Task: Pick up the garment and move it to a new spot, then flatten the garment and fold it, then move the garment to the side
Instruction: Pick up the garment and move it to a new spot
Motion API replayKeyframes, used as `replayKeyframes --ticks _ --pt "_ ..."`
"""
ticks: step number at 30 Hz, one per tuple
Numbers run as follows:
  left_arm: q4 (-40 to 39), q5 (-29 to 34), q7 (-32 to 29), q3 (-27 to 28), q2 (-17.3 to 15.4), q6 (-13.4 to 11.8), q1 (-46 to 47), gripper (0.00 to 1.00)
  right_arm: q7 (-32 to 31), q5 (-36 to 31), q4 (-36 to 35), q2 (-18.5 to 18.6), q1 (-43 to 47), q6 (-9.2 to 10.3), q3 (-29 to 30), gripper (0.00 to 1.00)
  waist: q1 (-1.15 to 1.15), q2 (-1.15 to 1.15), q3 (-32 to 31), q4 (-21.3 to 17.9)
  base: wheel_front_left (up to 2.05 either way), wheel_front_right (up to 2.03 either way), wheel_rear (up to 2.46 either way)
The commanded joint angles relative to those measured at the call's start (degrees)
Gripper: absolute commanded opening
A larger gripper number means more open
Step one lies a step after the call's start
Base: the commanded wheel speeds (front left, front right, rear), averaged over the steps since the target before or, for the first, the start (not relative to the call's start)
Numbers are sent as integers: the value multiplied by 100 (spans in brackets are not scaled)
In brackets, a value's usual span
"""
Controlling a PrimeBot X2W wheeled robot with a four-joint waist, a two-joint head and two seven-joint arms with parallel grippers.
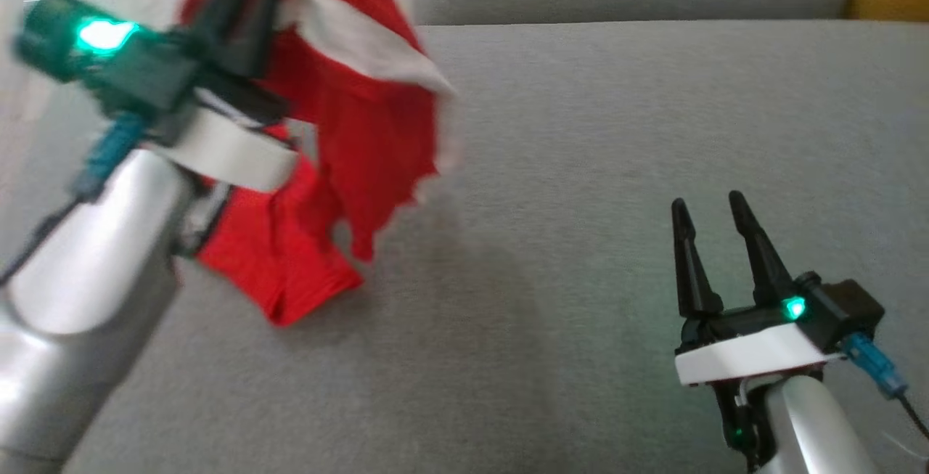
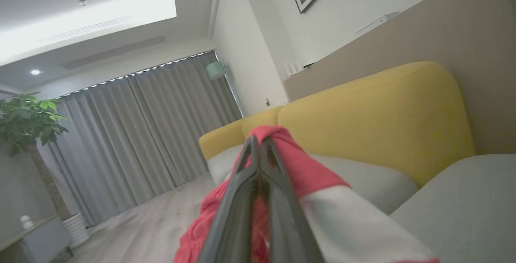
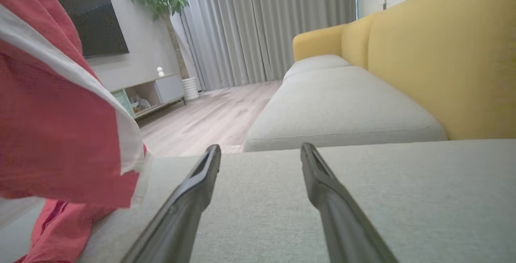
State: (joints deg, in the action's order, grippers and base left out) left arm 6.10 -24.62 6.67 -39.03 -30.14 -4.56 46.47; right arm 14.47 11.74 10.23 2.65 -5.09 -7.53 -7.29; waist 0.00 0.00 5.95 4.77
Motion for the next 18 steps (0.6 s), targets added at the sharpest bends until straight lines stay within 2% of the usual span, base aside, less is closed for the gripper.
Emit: replayKeyframes --ticks 1,10,14,18 --pt "-235 60 -112 136 14 7 464 0 52 101 -261 22 -170 4 -95 100 0 0 -20 -356 0 0 0" --pt "23 105 -282 -298 821 161 1011 0 52 384 -579 22 -351 4 -226 100 0 0 208 -1425 0 0 0" --pt "330 97 -156 -324 1156 183 1327 0 52 523 -761 22 -432 4 -343 100 0 0 422 -1923 0 0 0" --pt "667 136 149 -277 1394 147 1590 0 52 636 -885 22 -445 4 -375 100 0 0 579 -2217 0 0 0"
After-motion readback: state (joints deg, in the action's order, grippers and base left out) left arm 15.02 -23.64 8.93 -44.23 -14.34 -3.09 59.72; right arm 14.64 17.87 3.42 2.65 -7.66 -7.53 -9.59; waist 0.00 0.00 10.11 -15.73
